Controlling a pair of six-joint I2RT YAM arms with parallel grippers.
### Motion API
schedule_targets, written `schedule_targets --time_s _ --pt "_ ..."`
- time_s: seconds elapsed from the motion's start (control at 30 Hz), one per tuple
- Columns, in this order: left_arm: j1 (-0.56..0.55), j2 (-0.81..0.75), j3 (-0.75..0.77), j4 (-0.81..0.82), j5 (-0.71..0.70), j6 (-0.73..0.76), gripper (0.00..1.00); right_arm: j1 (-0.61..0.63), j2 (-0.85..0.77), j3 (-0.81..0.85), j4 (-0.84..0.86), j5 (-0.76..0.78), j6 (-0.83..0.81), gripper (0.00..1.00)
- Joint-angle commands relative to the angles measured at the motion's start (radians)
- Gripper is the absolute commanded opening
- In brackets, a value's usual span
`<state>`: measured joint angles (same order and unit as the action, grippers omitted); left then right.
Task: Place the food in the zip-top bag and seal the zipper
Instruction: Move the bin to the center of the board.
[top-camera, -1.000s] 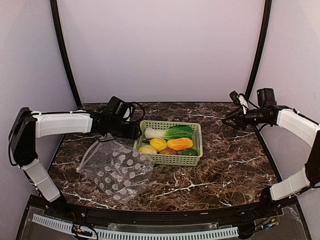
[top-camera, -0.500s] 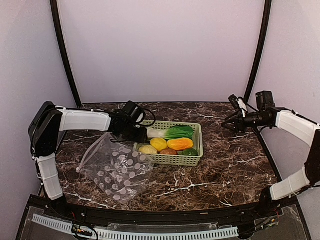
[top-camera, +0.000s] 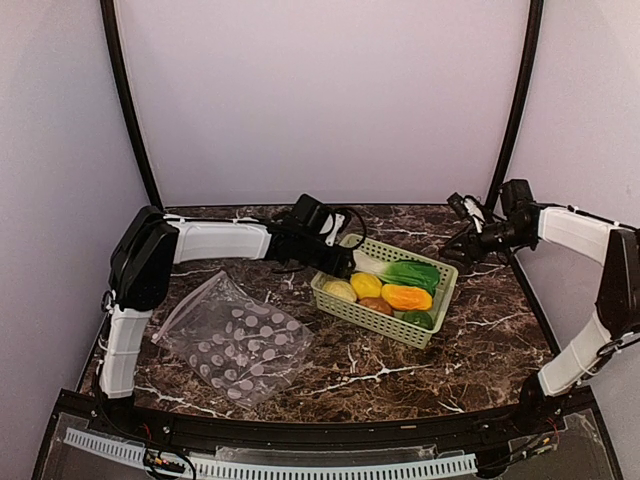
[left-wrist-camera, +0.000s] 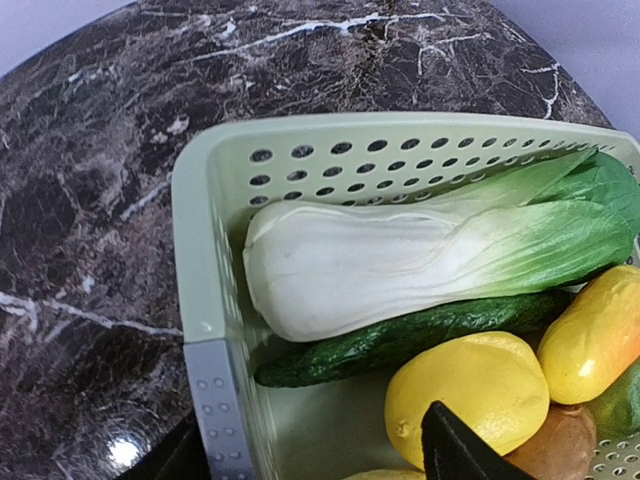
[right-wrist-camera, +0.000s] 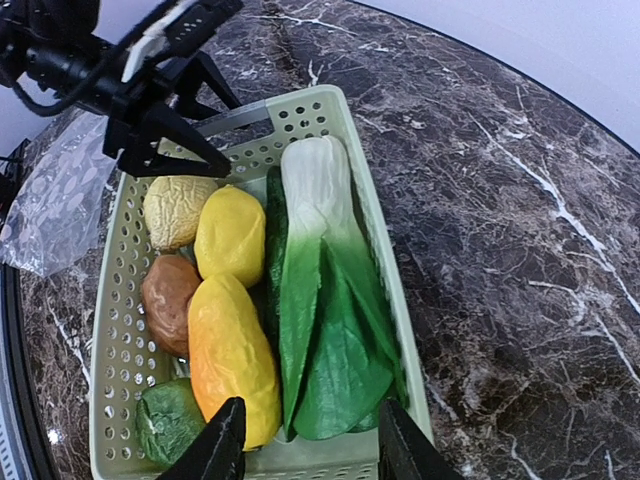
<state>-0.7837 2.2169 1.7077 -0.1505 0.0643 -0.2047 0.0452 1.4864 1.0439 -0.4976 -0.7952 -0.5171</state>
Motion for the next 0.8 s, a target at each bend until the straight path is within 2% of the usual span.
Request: schedule_targets --time_s 0.0,0.27,0.53,0.77 --pt "0.003 -0.119 0.034 -0.058 -0.066 0.08 0.73 0.007 0.076 0.142 -0.089 0.056 -0.036 0.44" --pt "-0.011 -0.505 -0.296 -0.088 -0.09 0.058 0.73 0.069 0.291 0.371 -0.223 0.077 -0.048 0.45" --pt "-0.018 -0.895 -0.648 -0.138 -0.19 -0.076 0.7 0.181 0.468 0.571 -0.279 0.157 -0.008 0.45" --pt "-0.019 -1.043 -0.734 -0.162 -0.253 -0.116 0.7 0.221 0.629 0.766 -0.383 0.233 -0.01 0.34"
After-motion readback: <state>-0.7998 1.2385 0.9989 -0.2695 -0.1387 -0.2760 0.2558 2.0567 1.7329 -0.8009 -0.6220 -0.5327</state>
